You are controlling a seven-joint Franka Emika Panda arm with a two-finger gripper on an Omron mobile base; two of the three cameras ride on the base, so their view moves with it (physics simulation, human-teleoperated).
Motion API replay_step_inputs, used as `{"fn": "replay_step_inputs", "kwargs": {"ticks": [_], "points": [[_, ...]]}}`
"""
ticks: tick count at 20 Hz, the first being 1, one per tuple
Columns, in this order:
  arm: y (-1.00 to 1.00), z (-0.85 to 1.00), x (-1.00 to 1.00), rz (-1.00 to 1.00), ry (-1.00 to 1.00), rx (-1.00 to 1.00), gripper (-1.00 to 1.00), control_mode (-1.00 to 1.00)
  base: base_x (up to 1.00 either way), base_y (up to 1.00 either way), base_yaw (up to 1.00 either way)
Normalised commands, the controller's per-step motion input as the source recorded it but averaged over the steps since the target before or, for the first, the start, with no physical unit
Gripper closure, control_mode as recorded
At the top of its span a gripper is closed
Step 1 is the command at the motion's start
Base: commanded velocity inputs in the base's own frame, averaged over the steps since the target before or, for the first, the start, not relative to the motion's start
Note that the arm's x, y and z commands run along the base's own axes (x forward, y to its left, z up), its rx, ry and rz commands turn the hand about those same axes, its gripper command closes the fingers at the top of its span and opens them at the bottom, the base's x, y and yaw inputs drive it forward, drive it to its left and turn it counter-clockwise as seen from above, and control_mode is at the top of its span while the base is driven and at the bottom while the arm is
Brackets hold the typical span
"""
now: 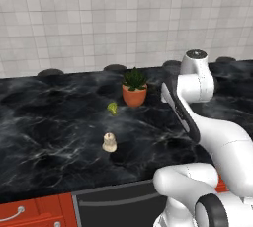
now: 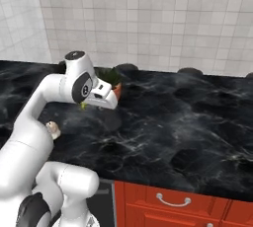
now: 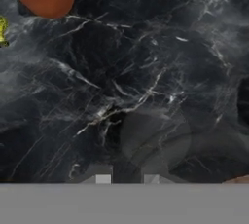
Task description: Pick the candle and jar from the dining table and place them in the open cabinet. Close the cabinet after placing the objects.
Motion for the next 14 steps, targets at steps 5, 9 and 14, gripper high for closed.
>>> {"fn": "replay_step_inputs", "kwargs": {"ticks": [5,9,14], "points": [[0.0,0.0,0.0,0.0,0.0,0.0,1.0,1.0,-0.31,0.0,-0.21],[0.0,0.0,0.0,0.0,0.0,0.0,1.0,1.0,-0.11,0.0,-0.35],[0.0,0.0,0.0,0.0,0.0,0.0,1.0,1.0,-0.01,0.02,-0.46]]}}
